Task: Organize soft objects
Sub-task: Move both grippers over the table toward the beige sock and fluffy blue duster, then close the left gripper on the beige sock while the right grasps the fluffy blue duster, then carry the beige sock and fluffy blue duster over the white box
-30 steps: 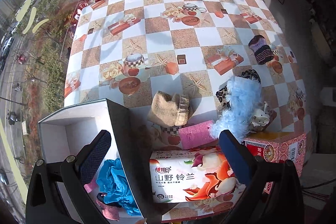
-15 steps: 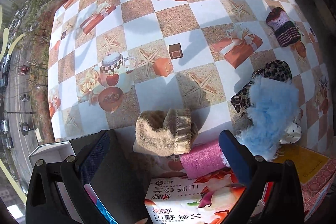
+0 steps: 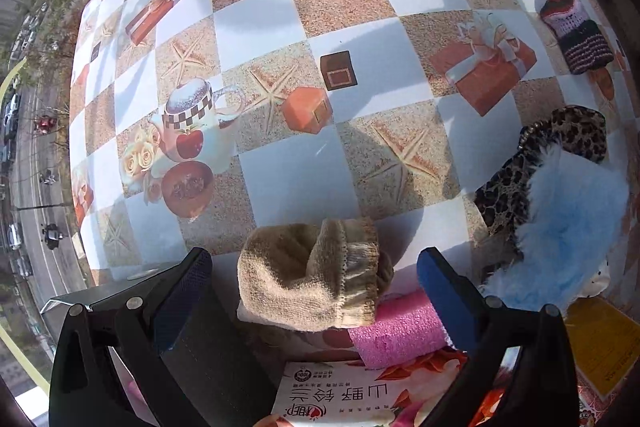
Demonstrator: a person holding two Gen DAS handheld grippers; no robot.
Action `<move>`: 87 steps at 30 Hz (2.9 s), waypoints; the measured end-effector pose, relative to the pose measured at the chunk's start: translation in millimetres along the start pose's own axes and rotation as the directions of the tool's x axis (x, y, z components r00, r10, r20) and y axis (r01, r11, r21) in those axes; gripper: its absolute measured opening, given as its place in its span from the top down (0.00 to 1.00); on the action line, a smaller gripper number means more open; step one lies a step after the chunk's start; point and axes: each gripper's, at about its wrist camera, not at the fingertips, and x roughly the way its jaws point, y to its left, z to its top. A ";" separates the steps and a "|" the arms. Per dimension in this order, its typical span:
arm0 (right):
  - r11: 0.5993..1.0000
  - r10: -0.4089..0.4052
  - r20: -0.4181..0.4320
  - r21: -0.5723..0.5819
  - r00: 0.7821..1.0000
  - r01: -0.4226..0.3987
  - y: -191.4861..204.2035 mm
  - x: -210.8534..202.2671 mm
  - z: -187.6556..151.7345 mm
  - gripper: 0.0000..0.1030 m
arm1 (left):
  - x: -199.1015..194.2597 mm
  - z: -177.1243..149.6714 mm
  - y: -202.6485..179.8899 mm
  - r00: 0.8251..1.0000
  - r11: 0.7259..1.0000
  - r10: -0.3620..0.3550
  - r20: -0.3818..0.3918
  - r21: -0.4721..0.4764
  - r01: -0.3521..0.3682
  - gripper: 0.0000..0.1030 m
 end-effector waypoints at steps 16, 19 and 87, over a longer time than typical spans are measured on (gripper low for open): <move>0.969 -0.221 -0.018 -0.116 0.975 0.217 11.1 59.8 25.3 0.01 | 37.2 16.5 -7.4 0.997 1.000 -0.022 -0.073 -0.018 0.020 0.00; 0.958 -0.272 0.005 -0.097 0.962 0.271 -13.1 50.7 25.0 0.01 | 39.8 15.7 -4.9 0.998 0.999 -0.028 -0.064 -0.021 0.027 0.00; 0.862 -0.298 0.093 -0.401 0.950 0.310 38.7 44.7 18.5 0.71 | 27.7 4.7 23.2 0.984 0.970 -0.177 0.006 -0.169 0.176 0.71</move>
